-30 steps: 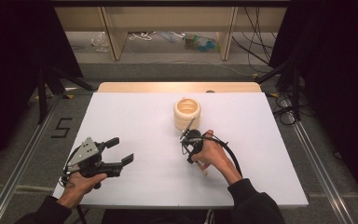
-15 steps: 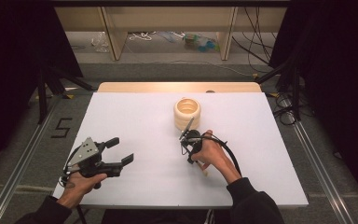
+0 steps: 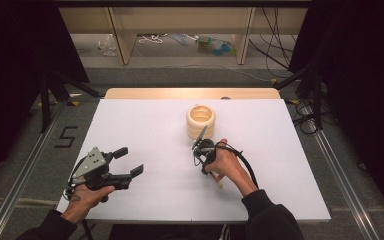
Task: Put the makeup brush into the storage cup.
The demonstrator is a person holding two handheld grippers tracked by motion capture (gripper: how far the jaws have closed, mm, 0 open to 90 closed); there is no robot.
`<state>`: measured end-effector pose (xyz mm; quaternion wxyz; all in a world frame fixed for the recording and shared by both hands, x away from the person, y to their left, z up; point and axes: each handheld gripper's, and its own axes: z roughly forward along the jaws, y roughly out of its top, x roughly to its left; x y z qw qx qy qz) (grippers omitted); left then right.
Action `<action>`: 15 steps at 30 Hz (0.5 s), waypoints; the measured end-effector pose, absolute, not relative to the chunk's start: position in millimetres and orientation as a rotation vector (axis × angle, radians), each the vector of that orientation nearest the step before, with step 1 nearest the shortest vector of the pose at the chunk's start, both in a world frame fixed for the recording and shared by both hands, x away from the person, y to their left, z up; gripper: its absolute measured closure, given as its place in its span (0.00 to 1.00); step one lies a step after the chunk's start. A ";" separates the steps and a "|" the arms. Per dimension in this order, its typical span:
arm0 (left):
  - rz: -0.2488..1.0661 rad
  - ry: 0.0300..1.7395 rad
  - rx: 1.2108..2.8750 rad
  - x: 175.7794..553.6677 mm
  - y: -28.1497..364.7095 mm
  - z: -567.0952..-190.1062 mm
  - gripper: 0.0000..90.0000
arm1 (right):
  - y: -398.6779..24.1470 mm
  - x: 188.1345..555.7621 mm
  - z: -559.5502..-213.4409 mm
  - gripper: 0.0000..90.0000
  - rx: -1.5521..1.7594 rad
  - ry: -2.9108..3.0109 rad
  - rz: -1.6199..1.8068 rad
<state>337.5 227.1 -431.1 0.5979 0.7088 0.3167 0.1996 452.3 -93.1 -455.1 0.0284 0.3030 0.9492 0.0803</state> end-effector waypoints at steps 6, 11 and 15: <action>0.463 0.736 1.644 337.5 227.0 -431.1 0.17 | -92.9 452.4 -454.9 0.72 0.940 2.931 0.244; 0.463 0.736 1.644 337.4 226.9 -431.2 0.17 | -93.0 453.2 -454.9 0.75 0.953 2.930 0.240; 0.463 0.736 1.644 337.5 226.9 -431.2 0.17 | -92.6 454.1 -454.9 0.78 0.970 2.922 0.236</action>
